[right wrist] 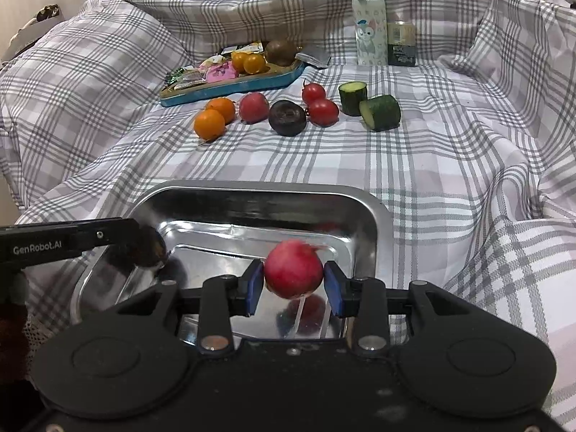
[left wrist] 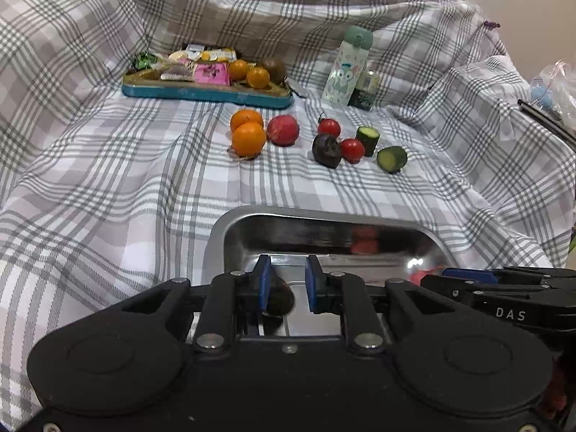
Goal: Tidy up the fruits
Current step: 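Open both grippers to drop the plum and radish into the tray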
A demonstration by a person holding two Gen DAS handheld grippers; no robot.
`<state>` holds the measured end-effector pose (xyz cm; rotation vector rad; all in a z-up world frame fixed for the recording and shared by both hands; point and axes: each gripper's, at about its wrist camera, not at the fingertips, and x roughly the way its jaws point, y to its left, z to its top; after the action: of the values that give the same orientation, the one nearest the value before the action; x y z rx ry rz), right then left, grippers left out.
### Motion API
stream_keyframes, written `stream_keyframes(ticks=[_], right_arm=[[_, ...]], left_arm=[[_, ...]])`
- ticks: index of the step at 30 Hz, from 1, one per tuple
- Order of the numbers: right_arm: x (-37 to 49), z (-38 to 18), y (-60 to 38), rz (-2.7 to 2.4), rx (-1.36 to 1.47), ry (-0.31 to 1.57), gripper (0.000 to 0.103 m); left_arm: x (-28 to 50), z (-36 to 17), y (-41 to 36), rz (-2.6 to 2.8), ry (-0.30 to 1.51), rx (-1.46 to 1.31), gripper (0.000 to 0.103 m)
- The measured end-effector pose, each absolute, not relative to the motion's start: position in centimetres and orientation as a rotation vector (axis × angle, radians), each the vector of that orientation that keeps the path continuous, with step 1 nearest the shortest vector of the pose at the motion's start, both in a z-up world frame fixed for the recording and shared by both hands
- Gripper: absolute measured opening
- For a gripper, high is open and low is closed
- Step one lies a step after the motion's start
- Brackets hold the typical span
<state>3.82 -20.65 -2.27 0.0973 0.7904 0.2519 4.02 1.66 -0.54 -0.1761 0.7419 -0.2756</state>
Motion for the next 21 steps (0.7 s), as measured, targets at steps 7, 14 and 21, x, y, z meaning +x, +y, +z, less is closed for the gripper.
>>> stream_keyframes(ticks=[7,14,21], right_arm=[[3.7,-2.2,-20.8,0.25,0.109,0.775,0.04],[3.6,-2.2,-21.0,0.24,0.123,0.768,0.04],[3.5,-2.2,-20.9,0.237,0.123,0.763,0.04]], left_arm=[[4.2,-0.7,1.4,-0.261,0.762,-0.152,0.027],[4.0,-0.7,1.0,-0.257,0.757,-0.114,0.027],[3.8,-0.7,0.5,-0.262,0.75,-0.077,0.027]])
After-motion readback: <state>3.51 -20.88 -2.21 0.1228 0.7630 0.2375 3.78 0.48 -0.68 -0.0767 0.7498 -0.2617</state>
